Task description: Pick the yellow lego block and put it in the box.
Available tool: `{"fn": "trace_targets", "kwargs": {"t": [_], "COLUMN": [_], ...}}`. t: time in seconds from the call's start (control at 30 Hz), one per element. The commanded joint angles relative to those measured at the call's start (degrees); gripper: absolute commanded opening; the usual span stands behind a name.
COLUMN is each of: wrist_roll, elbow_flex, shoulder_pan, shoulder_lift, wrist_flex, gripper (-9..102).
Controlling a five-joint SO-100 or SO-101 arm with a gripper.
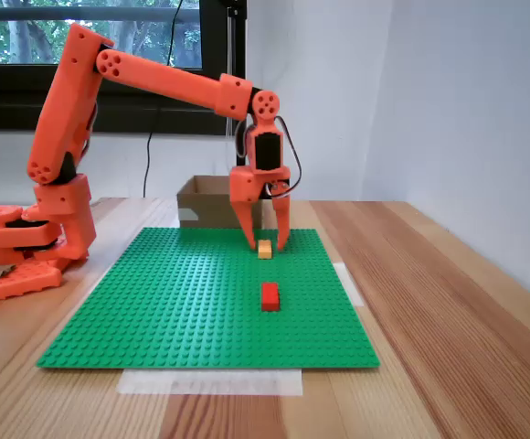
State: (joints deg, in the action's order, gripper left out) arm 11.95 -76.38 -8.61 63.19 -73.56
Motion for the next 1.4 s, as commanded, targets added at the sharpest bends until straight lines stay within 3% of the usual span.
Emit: {"fn": "trace_targets", "kwargs": {"t": [0.0,0.63,1.37], "wrist_roll": [0.3,0.6,-1.5], "elbow_flex": [0.3,1.0,0.9], "shoulder_pan": [-0.6,-1.1,-0.8], "shoulder_lift": [0.2,-0.8,-0.4], "wrist_flex": [0.4,0.5,1.3], "gripper": [18,17,5]}}
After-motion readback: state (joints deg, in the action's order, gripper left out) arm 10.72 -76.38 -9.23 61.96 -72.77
